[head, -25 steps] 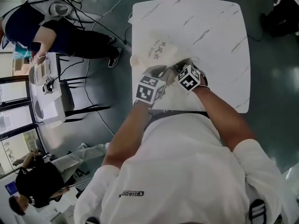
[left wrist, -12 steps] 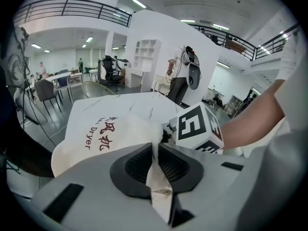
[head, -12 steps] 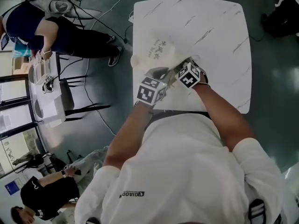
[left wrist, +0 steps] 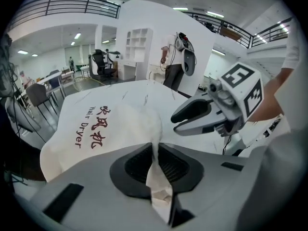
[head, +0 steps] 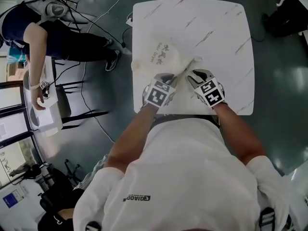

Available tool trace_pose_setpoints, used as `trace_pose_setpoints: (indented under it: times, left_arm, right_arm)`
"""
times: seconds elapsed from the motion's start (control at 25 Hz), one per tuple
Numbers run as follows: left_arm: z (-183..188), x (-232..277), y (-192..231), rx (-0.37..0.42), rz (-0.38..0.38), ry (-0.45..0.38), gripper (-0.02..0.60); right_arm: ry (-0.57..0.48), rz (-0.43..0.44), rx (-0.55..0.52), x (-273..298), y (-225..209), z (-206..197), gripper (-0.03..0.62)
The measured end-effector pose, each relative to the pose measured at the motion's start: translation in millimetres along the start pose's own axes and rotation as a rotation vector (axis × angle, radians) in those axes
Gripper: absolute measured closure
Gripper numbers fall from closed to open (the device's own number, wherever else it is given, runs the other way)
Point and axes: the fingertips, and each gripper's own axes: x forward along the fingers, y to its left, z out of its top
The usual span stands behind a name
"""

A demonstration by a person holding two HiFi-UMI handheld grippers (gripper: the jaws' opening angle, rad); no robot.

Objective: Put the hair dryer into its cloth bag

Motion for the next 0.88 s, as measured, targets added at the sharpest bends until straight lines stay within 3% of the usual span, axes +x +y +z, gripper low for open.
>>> trace_pose_setpoints:
  times: [0.36, 0.88]
  left_arm:
    - [-49.2, 44.9, -3.8, 0.08, -0.015, 0.161, 0.512]
    - [-74.6, 50.0, -10.5, 0.157, -0.161, 0.177, 0.388]
  right_arm:
    - [-0.099, -0.067, 0.134, -58.2, 8.0, 8.5, 0.571]
    - [-0.209, -0.2, 0.23, -96.2, 41.0, 43.5, 0.572]
